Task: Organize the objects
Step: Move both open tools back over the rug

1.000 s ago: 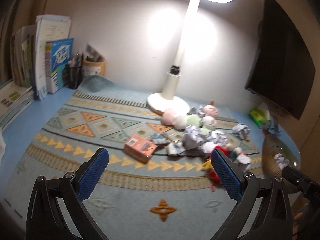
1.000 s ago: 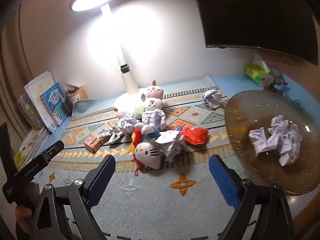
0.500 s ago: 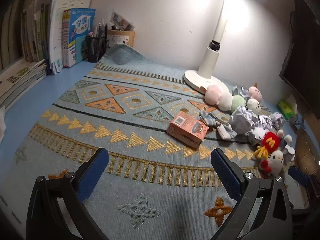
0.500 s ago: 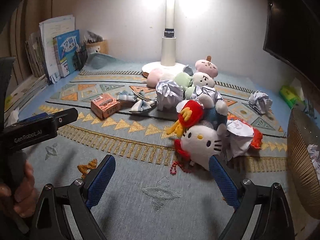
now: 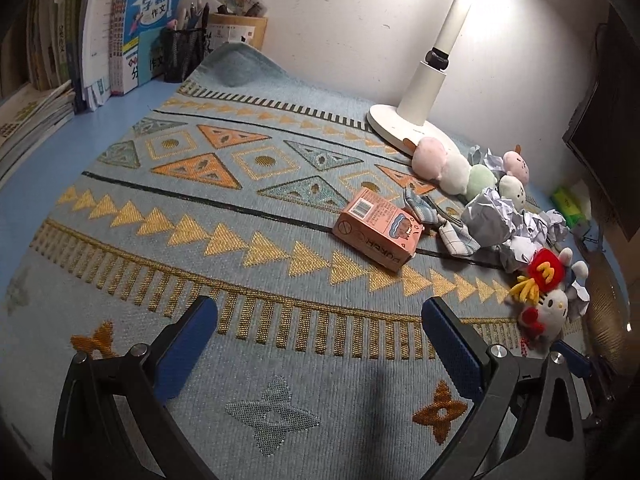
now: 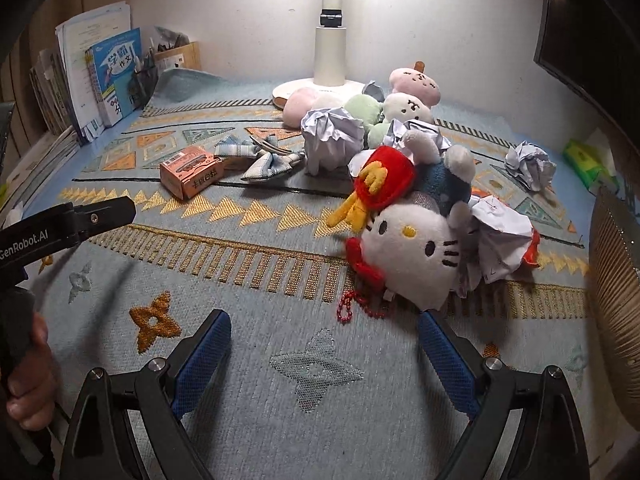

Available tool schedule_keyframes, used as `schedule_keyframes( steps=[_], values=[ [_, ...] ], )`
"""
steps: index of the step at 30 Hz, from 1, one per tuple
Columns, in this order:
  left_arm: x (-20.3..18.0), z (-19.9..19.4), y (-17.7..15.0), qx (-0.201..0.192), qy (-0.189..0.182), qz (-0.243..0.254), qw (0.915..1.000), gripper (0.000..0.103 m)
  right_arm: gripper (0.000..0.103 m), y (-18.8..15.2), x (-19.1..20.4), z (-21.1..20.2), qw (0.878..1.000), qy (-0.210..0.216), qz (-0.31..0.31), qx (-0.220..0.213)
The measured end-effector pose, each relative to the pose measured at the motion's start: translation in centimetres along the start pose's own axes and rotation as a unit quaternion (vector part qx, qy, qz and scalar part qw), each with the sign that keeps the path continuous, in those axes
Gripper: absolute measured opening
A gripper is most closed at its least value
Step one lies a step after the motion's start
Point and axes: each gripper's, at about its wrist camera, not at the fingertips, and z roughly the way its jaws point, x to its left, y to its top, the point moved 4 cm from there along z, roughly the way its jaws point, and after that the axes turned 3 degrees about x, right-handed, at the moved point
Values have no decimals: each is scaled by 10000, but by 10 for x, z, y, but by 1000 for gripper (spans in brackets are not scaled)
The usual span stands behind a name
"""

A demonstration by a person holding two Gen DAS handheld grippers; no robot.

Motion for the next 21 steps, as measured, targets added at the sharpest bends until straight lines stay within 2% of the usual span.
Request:
schedule_keyframes(
  steps=[3,6,10,12,14,16,18,21],
  values=[
    [1,5,0,126,81,-29,9999,102,94,0,-1,0,10000,42,19,20],
    [-10,8,8,136,194,201,9995,102,94,1,1,2,10000,19,-17,70],
    [-36,22,25,139,447,813,9956,102,94,0,0,3,9999,26,-12,112],
    [-43,33,30,160,685,1103,9914,102,94,0,-1,3,9999,40,14,127],
    [-42,39,35,153,794,1177,9898,99,94,0,-1,3,9999,37,25,141],
    [-31,40,38,163,779,953,9923,97,94,0,-1,2,9999,32,19,126],
    [-9,35,39,122,790,458,9957,96,94,0,1,-3,10000,41,-44,-4],
    [22,22,39,-29,821,-122,9965,93,94,6,10,-15,9992,219,-206,-251]
  ],
)
